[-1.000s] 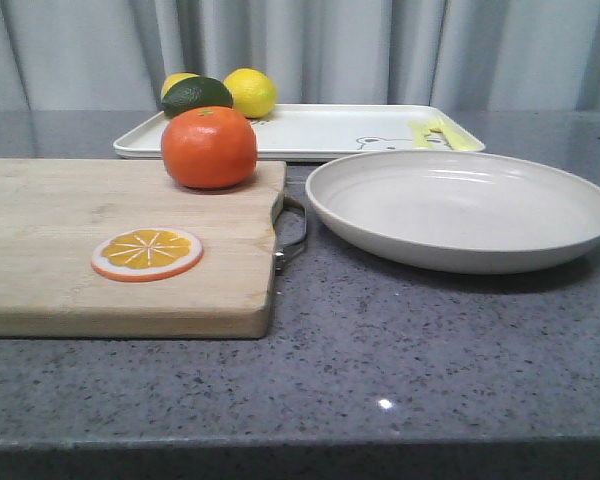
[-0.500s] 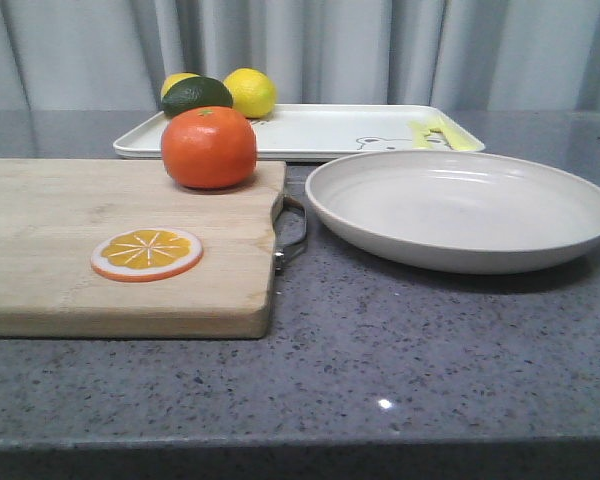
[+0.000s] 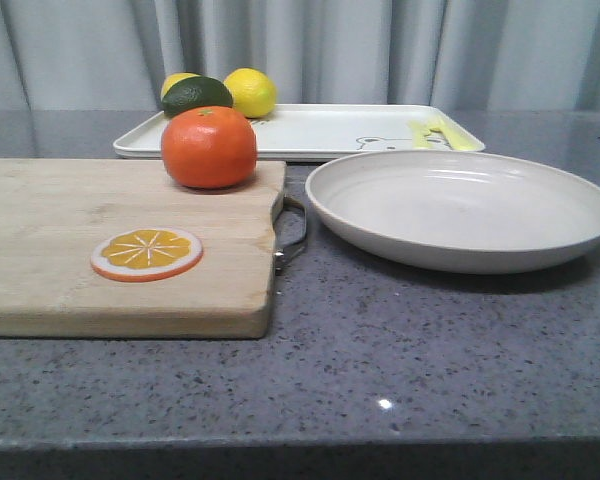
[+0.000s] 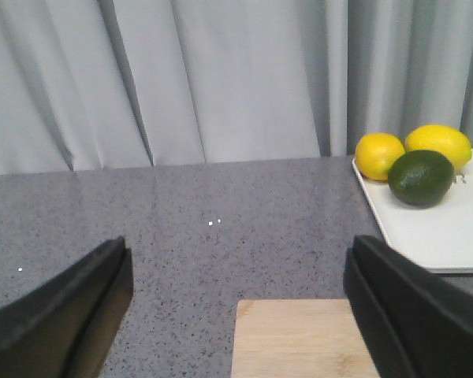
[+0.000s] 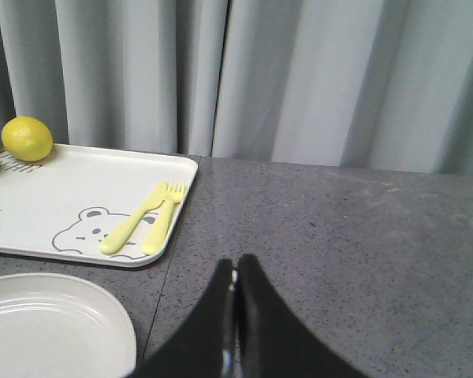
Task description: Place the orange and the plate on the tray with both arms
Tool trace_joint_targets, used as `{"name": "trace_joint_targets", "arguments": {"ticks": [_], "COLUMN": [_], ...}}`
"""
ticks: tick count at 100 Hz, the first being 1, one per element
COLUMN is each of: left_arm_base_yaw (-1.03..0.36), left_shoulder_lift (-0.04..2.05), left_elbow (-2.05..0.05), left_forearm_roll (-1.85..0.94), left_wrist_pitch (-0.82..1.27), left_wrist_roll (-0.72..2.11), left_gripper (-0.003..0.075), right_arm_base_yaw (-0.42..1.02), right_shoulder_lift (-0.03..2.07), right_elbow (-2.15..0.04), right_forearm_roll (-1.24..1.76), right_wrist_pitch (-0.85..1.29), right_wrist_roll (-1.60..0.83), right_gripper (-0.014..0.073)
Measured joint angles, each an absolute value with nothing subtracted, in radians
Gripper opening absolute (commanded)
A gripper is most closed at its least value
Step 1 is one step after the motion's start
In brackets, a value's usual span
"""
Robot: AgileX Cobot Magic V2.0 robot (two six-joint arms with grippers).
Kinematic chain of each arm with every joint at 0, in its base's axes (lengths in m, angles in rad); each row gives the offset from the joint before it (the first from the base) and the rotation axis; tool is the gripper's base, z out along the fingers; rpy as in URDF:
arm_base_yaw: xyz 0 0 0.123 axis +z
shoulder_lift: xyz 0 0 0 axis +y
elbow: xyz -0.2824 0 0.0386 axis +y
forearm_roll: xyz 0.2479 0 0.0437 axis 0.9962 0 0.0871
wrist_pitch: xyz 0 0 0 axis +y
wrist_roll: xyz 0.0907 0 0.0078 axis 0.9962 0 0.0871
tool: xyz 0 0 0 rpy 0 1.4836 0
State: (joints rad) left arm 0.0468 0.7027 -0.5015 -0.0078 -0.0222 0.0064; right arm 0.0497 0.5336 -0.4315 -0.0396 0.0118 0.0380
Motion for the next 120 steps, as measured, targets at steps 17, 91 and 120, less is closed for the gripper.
{"name": "trace_joint_targets", "arguments": {"ticks": [17, 91, 120], "left_arm_base_yaw": [-0.006, -0.421, -0.49], "left_shoulder_lift": [0.822, 1.425, 1.608], "left_elbow": [-0.607, -1.196, -1.334], "left_forearm_roll": [-0.008, -0.14, -0.173], "left_wrist_pitch": [0.059, 0.525, 0.622], "left_wrist_roll": [0.006, 0.0, 0.0], "left_gripper": [0.0559, 0.0557, 0.0557], "right_arm_base_yaw": [0.05, 0.05, 0.05], "right_shoulder_lift": [0.534, 0.534, 0.534], "right_elbow": [-0.432, -0.432, -0.432], "right_forearm_roll": [-0.04, -0.04, -0.04], "right_wrist_pitch": [0.012, 0.01, 0.01], "right_wrist_roll": [0.038, 0.038, 0.038], "right_gripper": [-0.0067, -0.0067, -0.0067]}}
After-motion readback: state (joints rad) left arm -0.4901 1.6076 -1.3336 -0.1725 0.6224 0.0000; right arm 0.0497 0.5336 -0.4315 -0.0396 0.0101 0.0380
